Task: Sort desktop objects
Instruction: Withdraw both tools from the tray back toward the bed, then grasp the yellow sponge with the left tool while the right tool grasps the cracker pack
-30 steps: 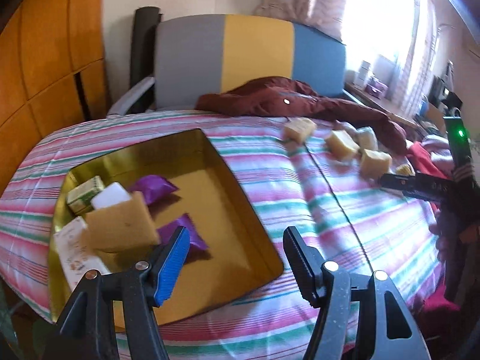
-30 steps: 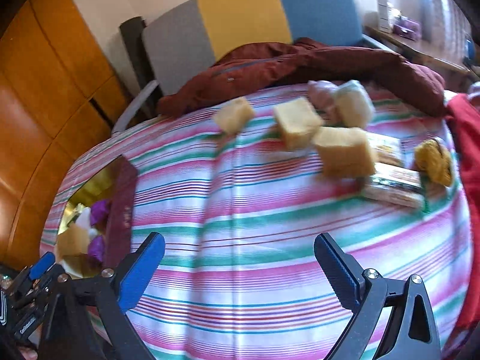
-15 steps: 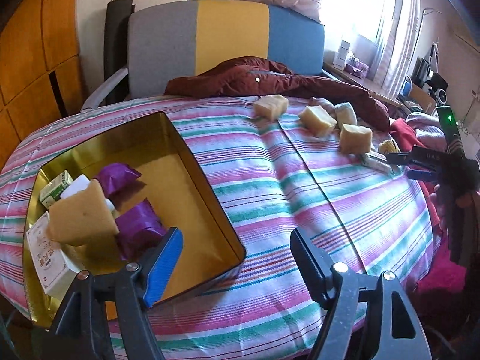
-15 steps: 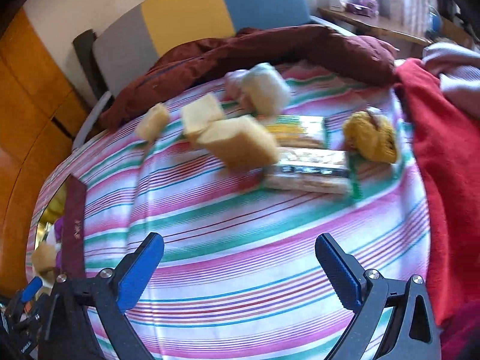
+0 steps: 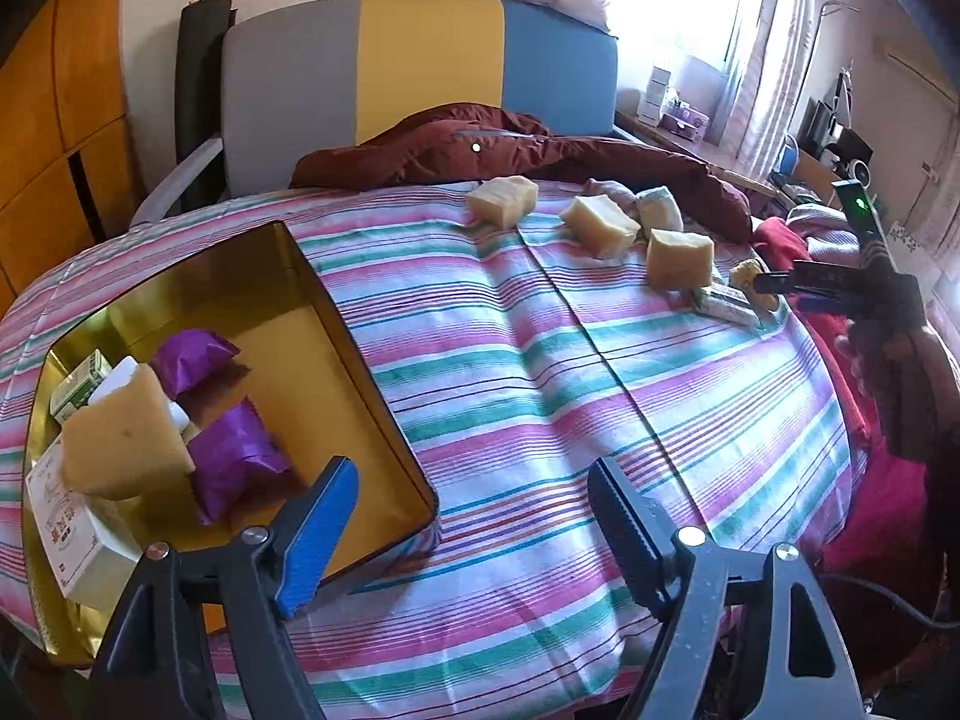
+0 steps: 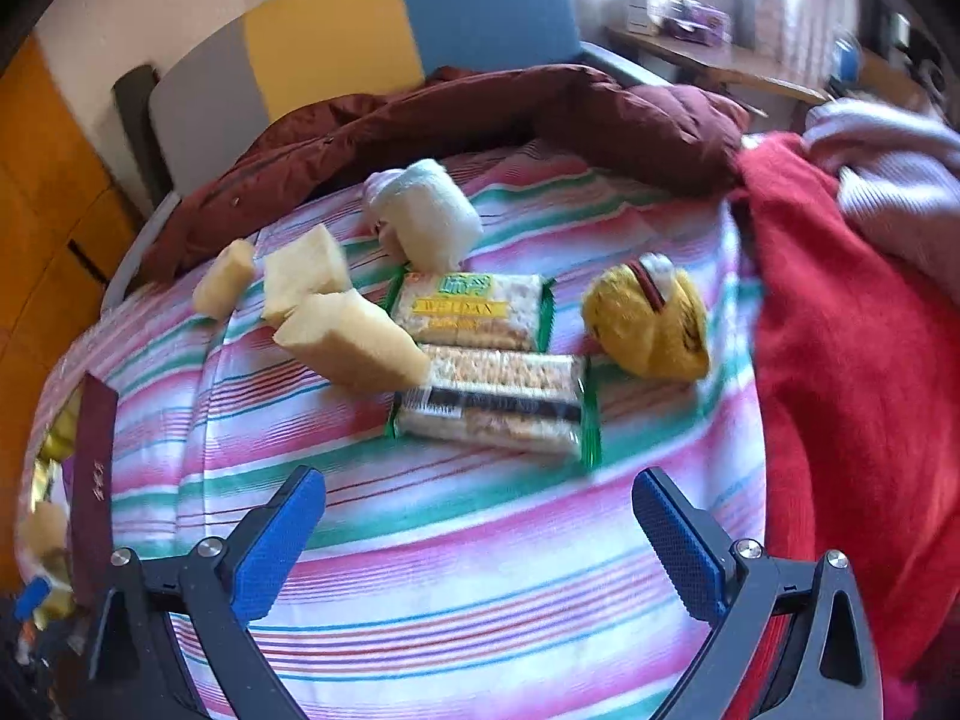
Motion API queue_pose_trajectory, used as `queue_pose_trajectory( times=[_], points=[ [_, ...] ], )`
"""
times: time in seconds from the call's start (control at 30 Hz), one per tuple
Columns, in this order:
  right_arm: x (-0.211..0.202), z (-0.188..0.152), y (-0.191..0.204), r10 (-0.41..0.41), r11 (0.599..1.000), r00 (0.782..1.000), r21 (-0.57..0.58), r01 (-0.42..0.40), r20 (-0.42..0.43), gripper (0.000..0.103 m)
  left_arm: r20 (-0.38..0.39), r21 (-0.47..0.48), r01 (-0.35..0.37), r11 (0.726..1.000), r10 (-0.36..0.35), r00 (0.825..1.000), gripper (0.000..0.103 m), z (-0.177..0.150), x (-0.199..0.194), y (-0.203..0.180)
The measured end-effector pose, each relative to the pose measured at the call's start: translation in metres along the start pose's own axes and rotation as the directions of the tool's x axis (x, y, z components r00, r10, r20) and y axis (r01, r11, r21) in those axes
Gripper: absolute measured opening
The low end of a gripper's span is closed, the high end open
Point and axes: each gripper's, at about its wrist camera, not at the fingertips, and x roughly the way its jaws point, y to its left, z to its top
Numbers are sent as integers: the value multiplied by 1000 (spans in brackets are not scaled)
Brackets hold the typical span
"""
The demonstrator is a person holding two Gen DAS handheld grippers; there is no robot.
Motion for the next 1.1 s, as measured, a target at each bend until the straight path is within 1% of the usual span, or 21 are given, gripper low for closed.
queue_pose_trajectory(
  times=[0.13, 0.23, 0.33, 0.43, 0.6, 0.73, 0.8, 0.83, 0.9, 0.97, 1.03, 1.1],
  points=[
    [14, 12, 11, 13, 990, 1000, -137, -15, -16, 103, -7, 1, 13, 1000, -13, 1000, 80, 1, 4, -1],
    [27, 19, 20, 15, 970, 999, -241, -26, -49, 103, -12, 0, 24, 1000, -24, 1000, 80, 2, 8, -2],
    [45, 26, 25, -6, 941, 995, -338, -27, -97, 103, -24, -2, 19, 1000, -19, 1000, 80, 3, 12, -3],
    [64, 33, 24, -37, 918, 990, -395, -21, -138, 103, -45, -13, 18, 1000, -19, 999, 80, 5, 21, -2],
    [91, 43, 13, -55, 907, 979, -420, -33, -196, 103, -67, -16, 20, 1000, -21, 998, 81, 10, 32, -3],
    [104, 43, 8, -13, 911, 969, -402, -90, -247, 103, -82, -16, 15, 1000, -16, 997, 83, 14, 41, -4],
    [104, 37, 11, 14, 906, 965, -404, -123, -263, 98, -89, -23, 12, 1000, -14, 996, 83, 16, 44, -2],
    [101, 34, 13, 22, 905, 966, -406, -129, -257, 96, -88, -28, 12, 1000, -14, 996, 83, 16, 44, -1],
    [95, 29, 16, 39, 905, 968, -403, -139, -246, 85, -86, -32, 8, 999, -11, 996, 83, 18, 44, -1],
    [90, 25, 19, 56, 903, 969, -402, -153, -243, 80, -80, -25, -1, 1000, -1, 997, 83, 19, 43, -1],
    [86, 20, 21, 74, 904, 967, -393, -168, -243, 81, -62, -11, -11, 1000, 11, 998, 83, 21, 39, -4],
    [85, 18, 22, 85, 909, 968, -379, -172, -236, 86, -47, -2, -14, 1000, 14, 999, 83, 23, 35, -5]
  ],
)
